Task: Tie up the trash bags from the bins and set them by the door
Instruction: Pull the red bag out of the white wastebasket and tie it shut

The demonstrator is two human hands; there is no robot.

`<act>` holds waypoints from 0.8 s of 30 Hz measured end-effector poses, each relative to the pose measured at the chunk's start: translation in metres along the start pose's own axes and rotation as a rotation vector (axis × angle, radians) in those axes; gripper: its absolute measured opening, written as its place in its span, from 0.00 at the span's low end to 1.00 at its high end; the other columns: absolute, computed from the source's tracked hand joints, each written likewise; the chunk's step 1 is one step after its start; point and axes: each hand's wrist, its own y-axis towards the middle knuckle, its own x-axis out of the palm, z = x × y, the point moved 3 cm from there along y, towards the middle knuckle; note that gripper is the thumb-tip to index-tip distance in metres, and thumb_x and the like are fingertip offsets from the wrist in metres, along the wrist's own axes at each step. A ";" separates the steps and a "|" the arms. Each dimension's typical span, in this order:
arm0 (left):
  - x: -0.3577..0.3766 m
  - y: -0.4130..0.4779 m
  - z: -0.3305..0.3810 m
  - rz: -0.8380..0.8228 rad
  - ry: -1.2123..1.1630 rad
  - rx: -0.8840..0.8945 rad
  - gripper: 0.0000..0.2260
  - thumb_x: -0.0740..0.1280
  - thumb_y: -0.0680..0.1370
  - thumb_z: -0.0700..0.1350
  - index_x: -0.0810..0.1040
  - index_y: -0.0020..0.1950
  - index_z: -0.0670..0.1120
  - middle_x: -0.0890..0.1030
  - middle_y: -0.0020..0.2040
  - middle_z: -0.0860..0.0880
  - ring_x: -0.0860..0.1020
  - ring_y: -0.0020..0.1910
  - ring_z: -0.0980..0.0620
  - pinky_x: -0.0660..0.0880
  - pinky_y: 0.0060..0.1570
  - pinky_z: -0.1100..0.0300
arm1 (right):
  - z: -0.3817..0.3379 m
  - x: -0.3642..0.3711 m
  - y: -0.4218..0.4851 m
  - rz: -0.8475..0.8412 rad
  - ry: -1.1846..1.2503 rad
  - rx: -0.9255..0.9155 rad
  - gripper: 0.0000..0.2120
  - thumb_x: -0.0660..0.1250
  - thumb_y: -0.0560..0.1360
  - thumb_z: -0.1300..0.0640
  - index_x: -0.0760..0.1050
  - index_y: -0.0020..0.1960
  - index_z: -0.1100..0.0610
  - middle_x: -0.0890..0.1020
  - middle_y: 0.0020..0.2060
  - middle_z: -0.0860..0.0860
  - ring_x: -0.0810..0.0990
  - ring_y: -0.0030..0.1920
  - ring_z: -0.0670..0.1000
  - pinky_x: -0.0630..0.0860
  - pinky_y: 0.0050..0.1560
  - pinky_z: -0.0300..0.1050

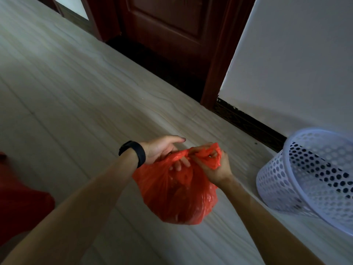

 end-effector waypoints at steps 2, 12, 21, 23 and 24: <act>0.000 0.000 0.000 0.000 -0.011 -0.011 0.30 0.50 0.80 0.63 0.82 0.53 0.41 0.84 0.38 0.43 0.78 0.30 0.50 0.75 0.36 0.60 | 0.002 0.002 -0.001 0.036 0.101 0.092 0.11 0.76 0.71 0.63 0.85 0.44 0.46 0.86 0.42 0.38 0.84 0.47 0.40 0.78 0.53 0.40; 0.015 0.014 -0.010 0.211 -0.220 0.356 0.13 0.57 0.82 0.58 0.69 0.66 0.66 0.84 0.46 0.54 0.75 0.24 0.57 0.71 0.20 0.67 | 0.011 0.017 -0.004 0.085 0.350 0.252 0.05 0.77 0.71 0.62 0.85 0.47 0.59 0.88 0.43 0.51 0.86 0.47 0.49 0.80 0.51 0.41; 0.025 0.015 -0.018 0.772 -0.184 0.331 0.13 0.65 0.79 0.55 0.81 0.44 0.47 0.72 0.26 0.49 0.68 0.17 0.55 0.65 0.21 0.66 | 0.005 0.022 -0.004 0.119 0.349 0.158 0.05 0.74 0.74 0.64 0.85 0.49 0.62 0.86 0.48 0.54 0.85 0.52 0.49 0.78 0.58 0.43; 0.026 0.015 -0.022 0.768 -0.378 0.339 0.12 0.69 0.76 0.53 0.83 0.43 0.45 0.74 0.26 0.49 0.68 0.18 0.55 0.64 0.21 0.66 | 0.005 0.024 -0.005 0.096 0.333 0.131 0.05 0.73 0.75 0.61 0.85 0.49 0.60 0.86 0.50 0.53 0.84 0.54 0.50 0.77 0.60 0.46; 0.029 0.014 -0.023 0.745 -0.470 0.352 0.10 0.71 0.75 0.51 0.84 0.44 0.44 0.77 0.27 0.49 0.69 0.19 0.55 0.64 0.21 0.65 | 0.004 0.025 -0.007 0.102 0.358 0.149 0.05 0.73 0.75 0.60 0.85 0.49 0.59 0.86 0.50 0.53 0.84 0.54 0.51 0.78 0.59 0.47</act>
